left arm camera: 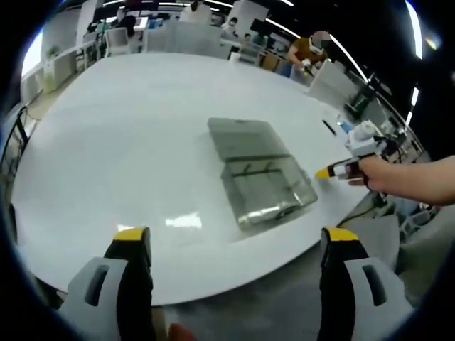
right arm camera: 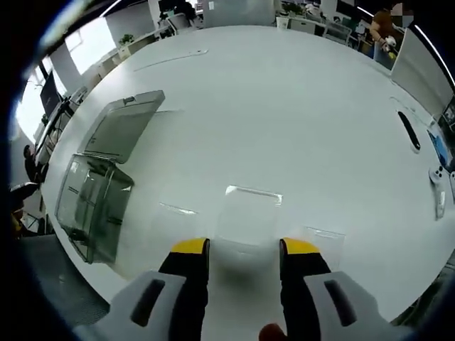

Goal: Insert the divider into the dual guide fixture by aligning both edges with the guide slots and pushing it downward to the bottom, including one-sided entry, uneven engagement, binding, and posture correction.

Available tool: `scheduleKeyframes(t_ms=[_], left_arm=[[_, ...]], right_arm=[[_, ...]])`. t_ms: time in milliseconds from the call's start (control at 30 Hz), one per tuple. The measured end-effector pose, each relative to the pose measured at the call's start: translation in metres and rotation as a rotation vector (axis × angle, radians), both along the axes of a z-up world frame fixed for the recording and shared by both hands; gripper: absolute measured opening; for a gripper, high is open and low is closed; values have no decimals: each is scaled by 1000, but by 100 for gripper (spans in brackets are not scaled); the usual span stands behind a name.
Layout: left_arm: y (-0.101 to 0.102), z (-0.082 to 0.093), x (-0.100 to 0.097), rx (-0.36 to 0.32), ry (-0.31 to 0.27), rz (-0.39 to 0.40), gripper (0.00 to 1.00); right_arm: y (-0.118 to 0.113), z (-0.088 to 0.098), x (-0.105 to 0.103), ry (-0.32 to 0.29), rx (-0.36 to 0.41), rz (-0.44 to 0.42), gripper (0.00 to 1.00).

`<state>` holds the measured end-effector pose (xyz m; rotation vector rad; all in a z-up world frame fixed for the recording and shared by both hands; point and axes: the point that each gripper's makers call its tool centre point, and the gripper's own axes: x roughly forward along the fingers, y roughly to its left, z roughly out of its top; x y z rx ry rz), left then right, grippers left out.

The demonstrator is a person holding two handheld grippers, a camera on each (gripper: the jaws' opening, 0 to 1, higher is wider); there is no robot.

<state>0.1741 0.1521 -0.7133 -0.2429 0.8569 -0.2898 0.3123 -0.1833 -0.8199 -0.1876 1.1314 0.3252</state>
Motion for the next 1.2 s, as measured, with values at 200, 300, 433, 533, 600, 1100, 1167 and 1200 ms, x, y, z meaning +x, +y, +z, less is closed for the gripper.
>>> scheduleKeyframes(t_ms=[200, 300, 433, 533, 600, 1100, 1167, 1200], left_arm=[[-1, -1, 0, -4, 0, 3, 97], [0, -3, -1, -4, 4, 4, 97], [0, -3, -2, -6, 5, 8, 97], [0, -3, -1, -8, 4, 7, 97], [0, -2, 0, -9, 0, 9, 97], [1, -1, -1, -9, -6, 13, 97], [1, 0, -1, -9, -8, 15, 97], [1, 0, -1, -10, -8, 16, 97]], right_arm=[[0, -2, 2, 8, -29, -15, 35], [-1, -3, 4, 15, -32, -24, 34], [-1, -2, 2, 28, -36, -25, 34], [0, 0, 0, 36, -40, -31, 33], [1, 1, -1, 42, -42, -33, 32], [4, 4, -3, 81, -55, -29, 29], [4, 4, -3, 87, -58, -23, 29], [5, 5, -4, 90, -60, -21, 29]])
